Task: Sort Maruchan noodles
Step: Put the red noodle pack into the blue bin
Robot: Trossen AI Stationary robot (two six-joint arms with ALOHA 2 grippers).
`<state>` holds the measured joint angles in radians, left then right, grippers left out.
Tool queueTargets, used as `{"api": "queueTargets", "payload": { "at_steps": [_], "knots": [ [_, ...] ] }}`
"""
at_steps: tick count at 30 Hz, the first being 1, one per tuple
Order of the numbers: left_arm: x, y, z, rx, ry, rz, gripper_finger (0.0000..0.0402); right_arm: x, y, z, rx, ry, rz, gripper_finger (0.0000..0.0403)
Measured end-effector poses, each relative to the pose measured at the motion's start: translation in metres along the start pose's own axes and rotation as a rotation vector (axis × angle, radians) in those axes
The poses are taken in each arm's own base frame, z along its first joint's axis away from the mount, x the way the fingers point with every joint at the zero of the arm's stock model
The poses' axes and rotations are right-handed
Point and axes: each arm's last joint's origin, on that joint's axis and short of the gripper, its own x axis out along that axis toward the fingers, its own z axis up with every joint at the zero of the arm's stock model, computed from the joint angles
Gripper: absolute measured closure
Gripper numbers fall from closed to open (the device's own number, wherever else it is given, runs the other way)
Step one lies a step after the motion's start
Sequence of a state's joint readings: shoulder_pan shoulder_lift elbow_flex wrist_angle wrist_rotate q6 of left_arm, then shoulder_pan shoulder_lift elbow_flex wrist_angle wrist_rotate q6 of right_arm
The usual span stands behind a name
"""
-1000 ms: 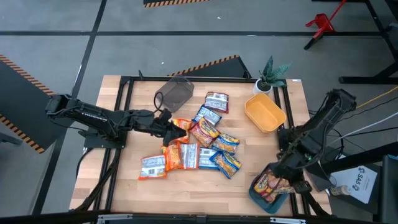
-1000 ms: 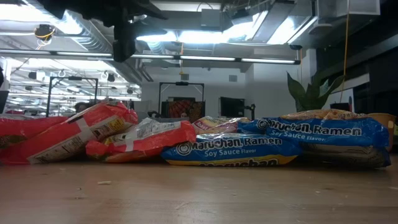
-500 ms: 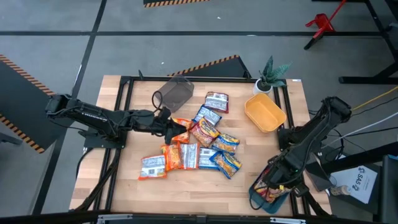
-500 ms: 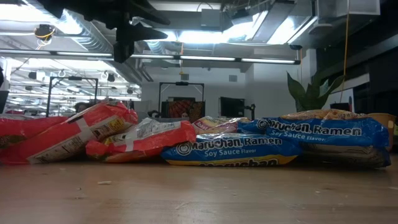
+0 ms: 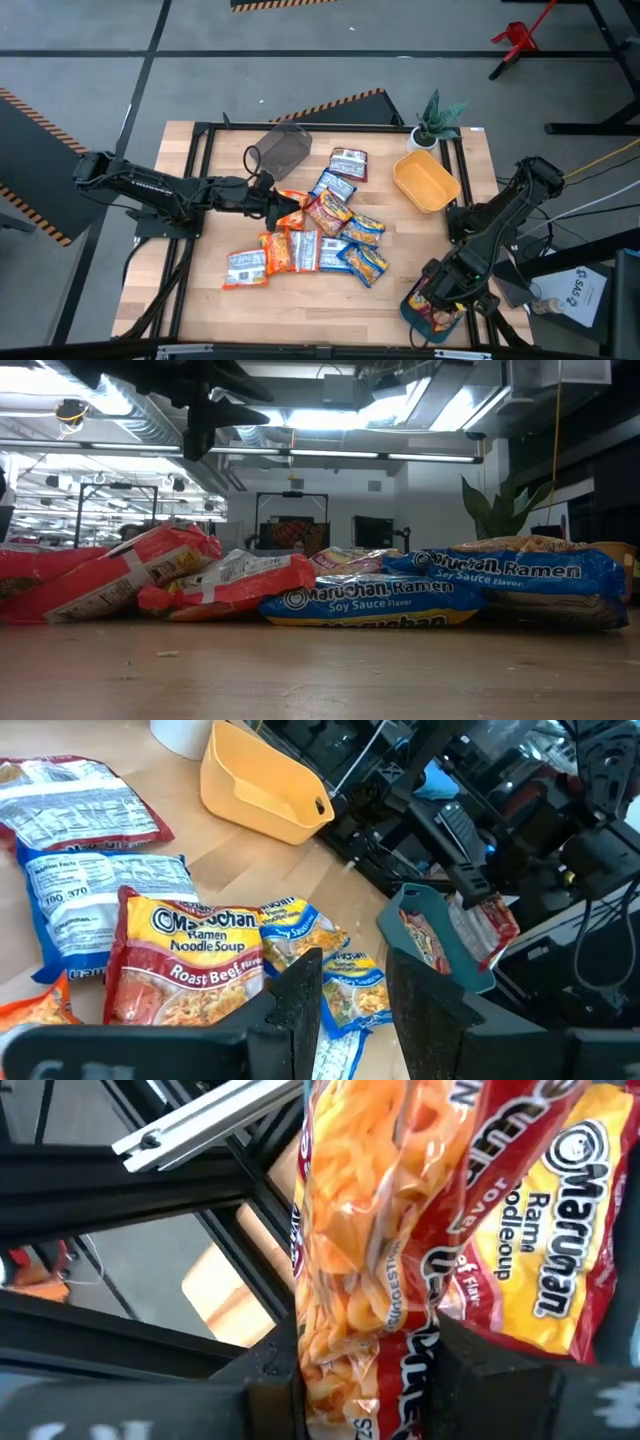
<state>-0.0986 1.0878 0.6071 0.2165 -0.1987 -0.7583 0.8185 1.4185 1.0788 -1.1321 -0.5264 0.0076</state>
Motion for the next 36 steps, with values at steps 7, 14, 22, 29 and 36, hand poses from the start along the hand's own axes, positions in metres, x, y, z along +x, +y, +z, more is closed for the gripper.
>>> {"api": "queueTargets", "payload": {
  "at_steps": [7, 14, 22, 29, 36],
  "knots": [
    [0.0, 0.0002, -0.0002, 0.007, 0.002, 0.002, 0.0294, 0.0037, -0.0037, -0.0031, -0.022, 0.021, -0.043, 0.0294],
    [0.0, 0.0003, -0.0002, 0.01, 0.002, 0.003, 0.0294, 0.0043, -0.0016, -0.0033, -0.025, 0.02, 0.041, 0.0294],
    [0.0, 0.0005, -0.0004, 0.011, 0.005, 0.005, 0.0294, 0.0044, -0.0026, -0.0024, -0.03, 0.013, 0.006, 0.0294],
    [0.0, 0.0005, -0.0005, 0.036, 0.006, 0.004, 0.0294, 0.0045, -0.0024, -0.0024, -0.004, 0.012, 0.016, 0.029],
    [0.0, 0.0005, -0.0005, 0.037, 0.006, 0.004, 0.0294, 0.0047, -0.0028, -0.0024, 0.047, 0.013, 0.005, 0.0221]
  ]
}}
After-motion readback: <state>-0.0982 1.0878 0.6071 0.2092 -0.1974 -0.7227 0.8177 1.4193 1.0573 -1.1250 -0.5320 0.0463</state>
